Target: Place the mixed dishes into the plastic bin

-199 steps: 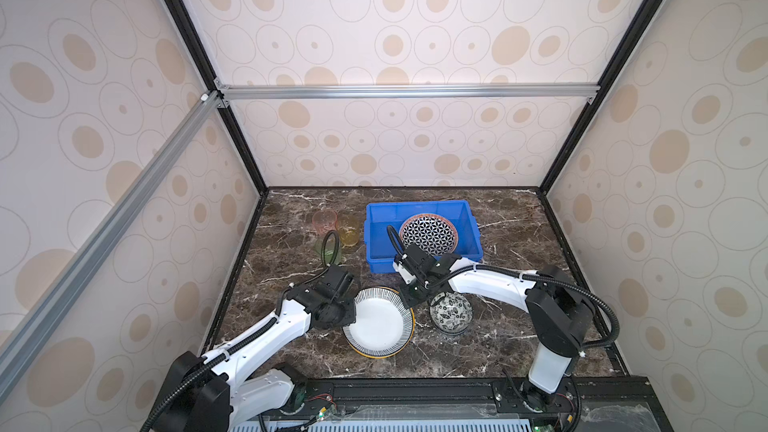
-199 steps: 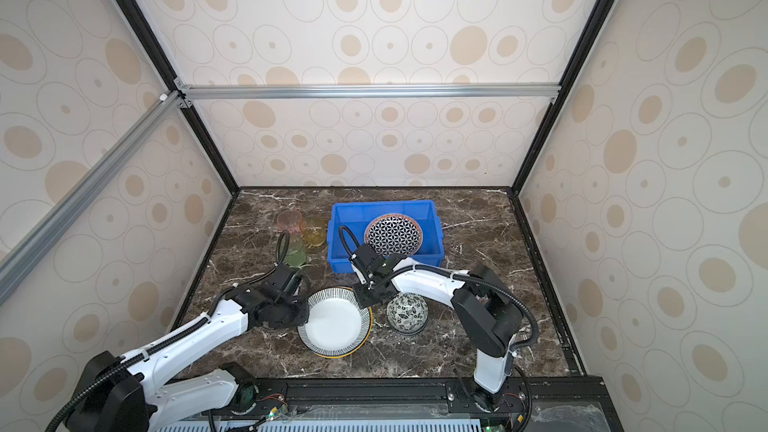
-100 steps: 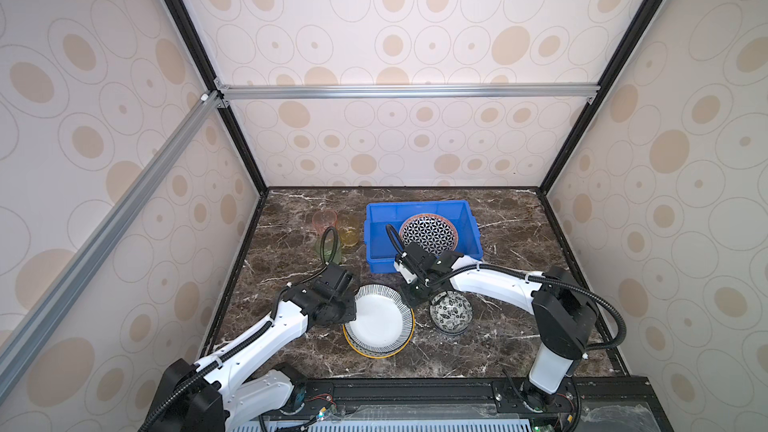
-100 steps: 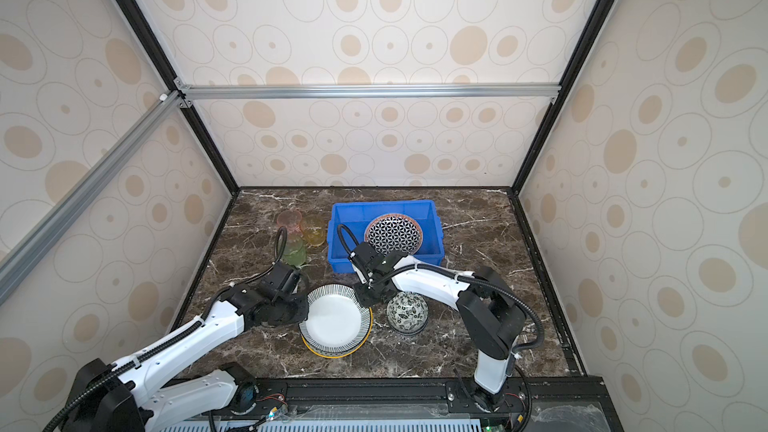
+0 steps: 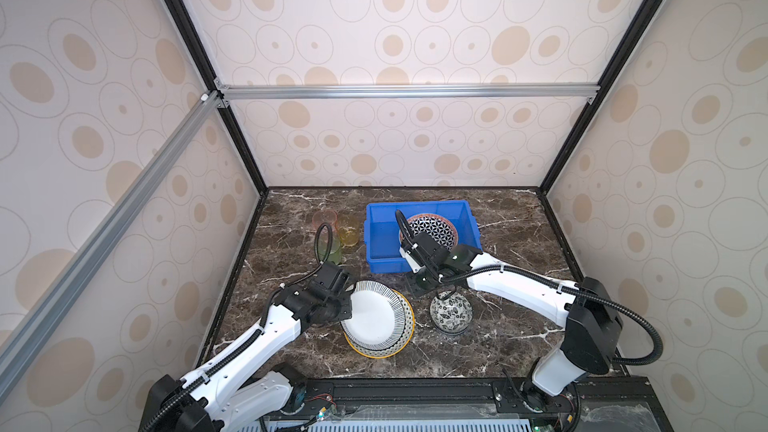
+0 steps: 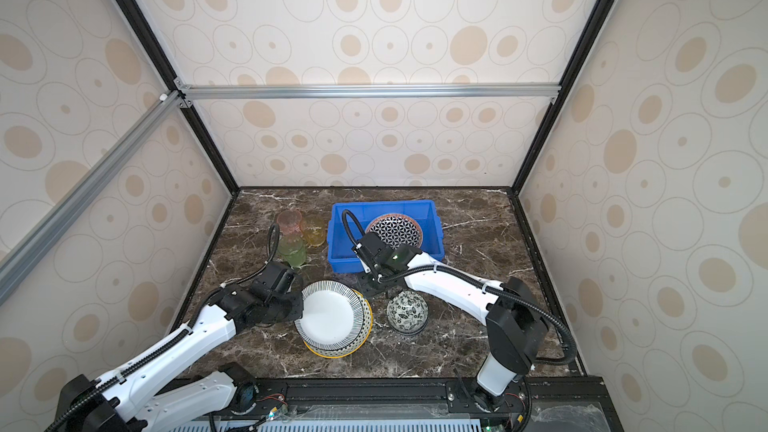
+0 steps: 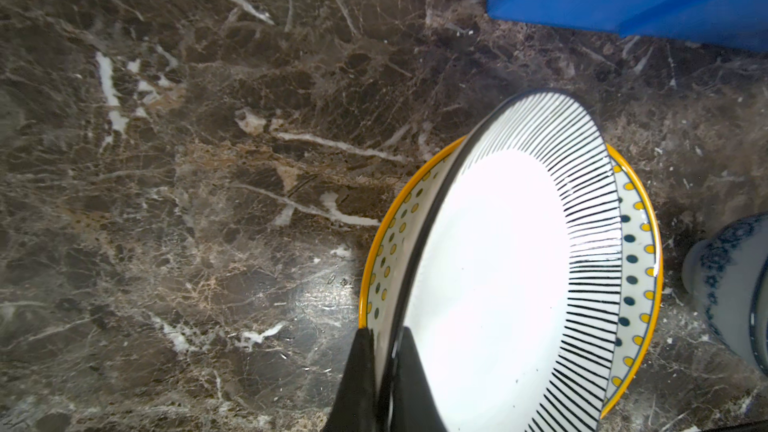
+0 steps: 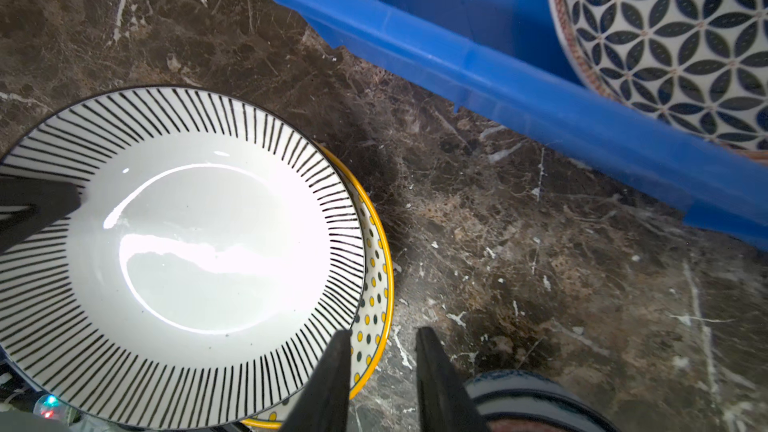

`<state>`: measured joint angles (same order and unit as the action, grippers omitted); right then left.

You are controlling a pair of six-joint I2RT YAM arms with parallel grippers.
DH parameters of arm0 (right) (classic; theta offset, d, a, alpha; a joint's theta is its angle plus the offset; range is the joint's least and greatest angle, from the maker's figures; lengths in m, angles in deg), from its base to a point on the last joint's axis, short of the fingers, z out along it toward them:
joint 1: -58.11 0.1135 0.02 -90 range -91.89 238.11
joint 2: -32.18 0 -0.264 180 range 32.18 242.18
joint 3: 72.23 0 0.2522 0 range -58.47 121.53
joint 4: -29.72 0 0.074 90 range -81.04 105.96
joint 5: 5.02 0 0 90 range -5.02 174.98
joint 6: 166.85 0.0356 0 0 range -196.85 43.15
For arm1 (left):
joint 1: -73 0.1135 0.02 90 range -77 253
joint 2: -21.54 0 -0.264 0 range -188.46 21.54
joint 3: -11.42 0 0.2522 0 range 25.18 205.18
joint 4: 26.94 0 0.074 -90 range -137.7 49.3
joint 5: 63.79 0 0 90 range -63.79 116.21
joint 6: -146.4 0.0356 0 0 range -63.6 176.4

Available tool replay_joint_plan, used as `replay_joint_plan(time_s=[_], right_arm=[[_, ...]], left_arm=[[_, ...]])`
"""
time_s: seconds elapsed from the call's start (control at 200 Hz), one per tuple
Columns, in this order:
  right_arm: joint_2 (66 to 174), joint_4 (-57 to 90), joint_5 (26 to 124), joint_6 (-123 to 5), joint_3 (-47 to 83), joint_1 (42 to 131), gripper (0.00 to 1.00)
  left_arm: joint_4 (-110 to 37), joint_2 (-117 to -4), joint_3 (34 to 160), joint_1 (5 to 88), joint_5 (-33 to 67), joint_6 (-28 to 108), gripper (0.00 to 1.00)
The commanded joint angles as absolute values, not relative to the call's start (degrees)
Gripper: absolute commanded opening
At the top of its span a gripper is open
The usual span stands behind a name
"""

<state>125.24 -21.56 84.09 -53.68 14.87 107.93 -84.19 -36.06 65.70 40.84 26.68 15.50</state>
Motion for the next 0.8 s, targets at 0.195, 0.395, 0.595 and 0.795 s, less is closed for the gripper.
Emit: replay_joint_plan(time_s=[0.195,0.395,0.595,0.795], right_arm=[[119.50,-25.09,92.26,-54.92,16.39,108.04,0.33],[116.07,-24.74,96.13,-55.88,15.76,107.91,0.37],[113.32,-24.12,97.81,-56.81,14.79,106.69,0.42],[111.47,-24.04,96.39,-56.38,13.80,103.23,0.43]], left_arm=[[-87.53,-33.40,70.29,40.75,27.97,17.46,0.00],[-88.82,-32.45,72.75,40.75,27.44,17.90,0.00],[-90.18,-32.51,75.16,40.75,27.53,18.48,0.00],[-91.22,-33.04,78.54,40.75,27.36,19.18,0.00]])
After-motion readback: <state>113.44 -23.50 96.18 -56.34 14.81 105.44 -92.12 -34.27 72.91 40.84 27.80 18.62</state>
